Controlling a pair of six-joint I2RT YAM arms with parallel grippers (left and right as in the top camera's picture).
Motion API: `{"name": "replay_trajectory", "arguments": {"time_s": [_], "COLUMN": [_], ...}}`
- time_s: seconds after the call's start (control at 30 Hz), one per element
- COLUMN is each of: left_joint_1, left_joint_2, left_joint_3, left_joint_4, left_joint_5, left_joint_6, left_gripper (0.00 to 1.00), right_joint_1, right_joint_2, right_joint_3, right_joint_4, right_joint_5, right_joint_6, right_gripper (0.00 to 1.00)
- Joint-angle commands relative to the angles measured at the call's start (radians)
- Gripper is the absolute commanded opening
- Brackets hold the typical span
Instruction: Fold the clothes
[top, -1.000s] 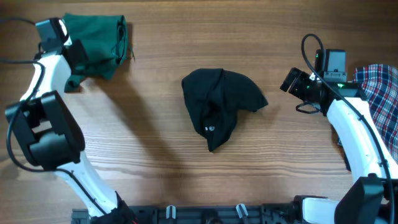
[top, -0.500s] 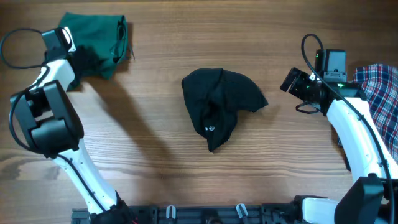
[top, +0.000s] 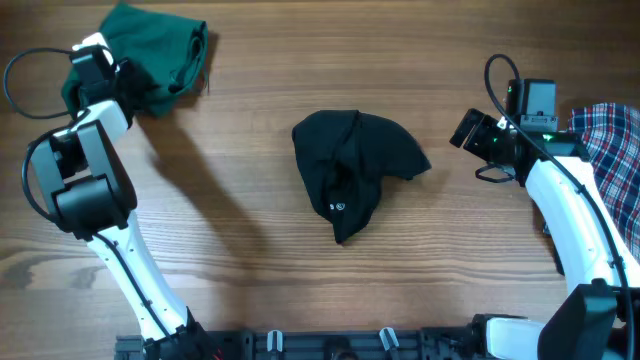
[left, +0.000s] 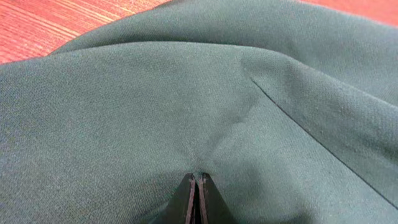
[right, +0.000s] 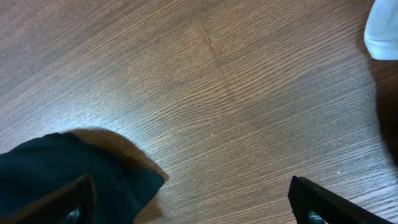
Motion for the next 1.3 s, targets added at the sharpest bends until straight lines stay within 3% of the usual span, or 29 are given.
{"name": "replay_trajectory", "arguments": {"time_s": [0.0, 0.27, 0.43, 0.6, 1.0, 1.27], "left_joint_1": [-0.004, -0.013, -0.003, 0.070, 0.138, 0.121], "left_joint_2": [0.055, -0.213, -0.378, -0.356, -0.169, -0.110], "left_joint_3": [0.013, 0.014, 0.014, 0.013, 0.013, 0.013], "left_joint_4": [-0.071, -0.210, -0.526, -0.707, -0.623, -0.572], "left_joint_5": [0.025, 0.029, -0.012, -0.186, -0.085, 0.085], "left_joint_6": [-0.021, -0.021, -0.032, -0.182, -0.204, -0.204], "left_gripper": [0.05, 0.05, 0.04, 0.04, 0.04, 0.04], "right_joint_1": [0.000, 0.000, 0.000, 0.000, 0.000, 0.000], "right_joint_2": [0.003, 0.003, 0.003, 0.003, 0.003, 0.003], "right_joint_3": [0.000, 0.000, 0.000, 0.000, 0.000, 0.000], "right_joint_4": [0.002, 0.009, 0.008, 0.007, 0.008, 0.013], "right_joint_5": [-0.019, -0.019, -0.019, -0.019, -0.020, -0.043], "right_joint_6": [0.005, 0.050, 0.050, 0.049, 0.050, 0.050], "right_gripper": [1.00, 1.00, 1.00, 1.00, 1.00, 1.00]}}
